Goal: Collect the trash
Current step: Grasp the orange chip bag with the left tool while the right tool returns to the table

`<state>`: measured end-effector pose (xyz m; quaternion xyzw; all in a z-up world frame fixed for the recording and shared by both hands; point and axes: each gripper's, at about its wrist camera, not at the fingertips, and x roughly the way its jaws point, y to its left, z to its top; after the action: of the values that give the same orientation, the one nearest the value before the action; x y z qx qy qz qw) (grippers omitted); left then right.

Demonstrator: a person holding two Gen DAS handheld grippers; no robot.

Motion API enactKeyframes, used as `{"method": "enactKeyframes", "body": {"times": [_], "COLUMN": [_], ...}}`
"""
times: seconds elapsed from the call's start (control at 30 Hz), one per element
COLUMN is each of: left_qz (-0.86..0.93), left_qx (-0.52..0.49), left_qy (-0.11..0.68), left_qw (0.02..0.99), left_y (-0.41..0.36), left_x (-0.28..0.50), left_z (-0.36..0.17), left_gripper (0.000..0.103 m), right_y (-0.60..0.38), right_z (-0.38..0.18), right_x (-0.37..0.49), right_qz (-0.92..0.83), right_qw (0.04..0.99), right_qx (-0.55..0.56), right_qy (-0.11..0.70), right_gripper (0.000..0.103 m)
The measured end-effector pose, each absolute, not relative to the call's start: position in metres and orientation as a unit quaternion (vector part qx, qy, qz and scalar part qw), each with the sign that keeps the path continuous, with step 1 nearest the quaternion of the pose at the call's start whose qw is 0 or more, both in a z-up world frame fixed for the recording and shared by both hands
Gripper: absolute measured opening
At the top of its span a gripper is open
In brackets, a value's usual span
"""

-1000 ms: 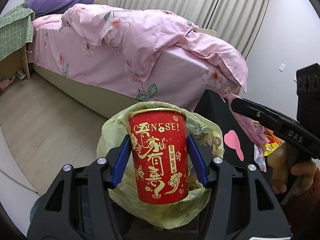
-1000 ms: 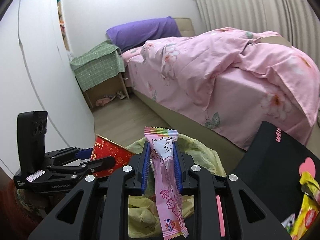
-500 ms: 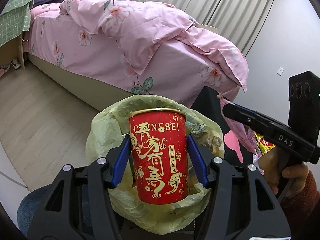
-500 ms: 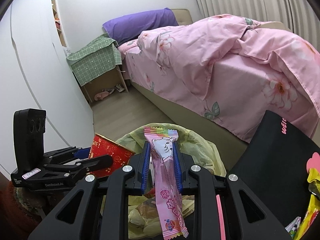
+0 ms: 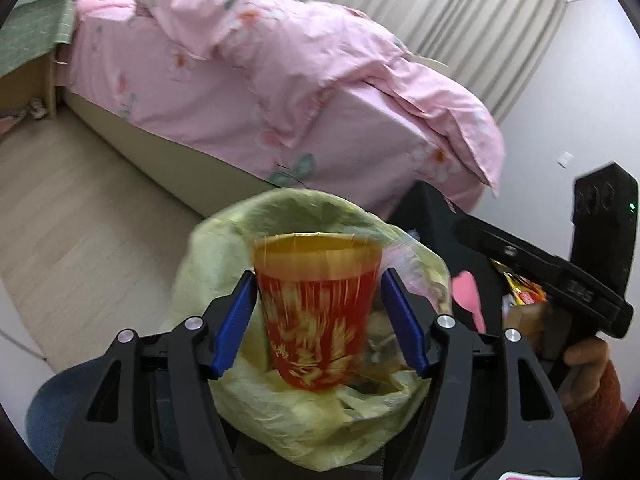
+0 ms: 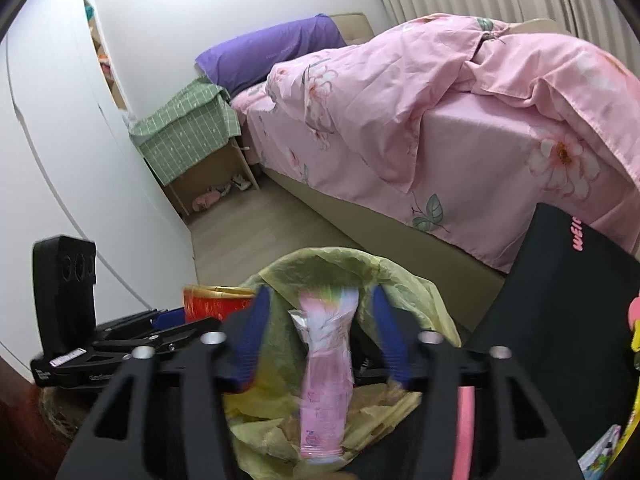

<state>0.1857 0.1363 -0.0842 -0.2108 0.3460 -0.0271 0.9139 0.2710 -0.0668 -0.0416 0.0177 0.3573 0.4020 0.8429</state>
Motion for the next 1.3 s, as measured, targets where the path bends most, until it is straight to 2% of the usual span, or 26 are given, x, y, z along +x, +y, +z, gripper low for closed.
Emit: {"method": "enactKeyframes", "body": {"times": [0.27, 0.43, 0.47, 0.53, 0.7, 1.0, 1.3], "left_qz": [0.026, 0.002, -0.011, -0.034, -0.116, -0.257, -0.330], "left_qx": [-0.240, -0.219, -0.210, -0.192, -0.146, -0.065, -0.088], "left_qy": [0.300, 0.280, 0.278, 0.277, 0.291, 0.306, 0.380], "left_qw": [0.923, 0.935, 0.937, 0.941, 0.938, 0.914, 0.860], "left_y": [0.153, 0.125, 0.114, 0.092, 0.025, -0.100, -0.215], "left_x": [0.168, 0.169, 0.171, 0.173, 0.182, 0.197, 0.263], "left_z": [-0.059, -0.035, -0.031, -0.023, -0.013, -0.013, -0.040], "left_gripper": [0.067, 0.067, 0.067, 0.067, 0.067, 0.067, 0.067], "right_y": [-0.105, -0.152, -0.162, -0.191, -0.251, -0.359, -0.433], "right_z": [-0.027, -0.007, -0.004, 0.004, 0.011, -0.004, -0.026], "right_x": [0.256, 0.238, 0.235, 0.221, 0.188, 0.140, 0.102], "right_qz": [0.365, 0.323, 0.314, 0.288, 0.256, 0.133, 0.032], "right_qw": [0.866, 0.889, 0.893, 0.906, 0.920, 0.941, 0.961], "right_qx": [0.021, 0.020, 0.021, 0.020, 0.003, -0.011, 0.015], "right_qy": [0.342, 0.325, 0.321, 0.309, 0.295, 0.310, 0.273], "right_gripper": [0.059, 0.060, 0.061, 0.069, 0.072, 0.072, 0.072]}}
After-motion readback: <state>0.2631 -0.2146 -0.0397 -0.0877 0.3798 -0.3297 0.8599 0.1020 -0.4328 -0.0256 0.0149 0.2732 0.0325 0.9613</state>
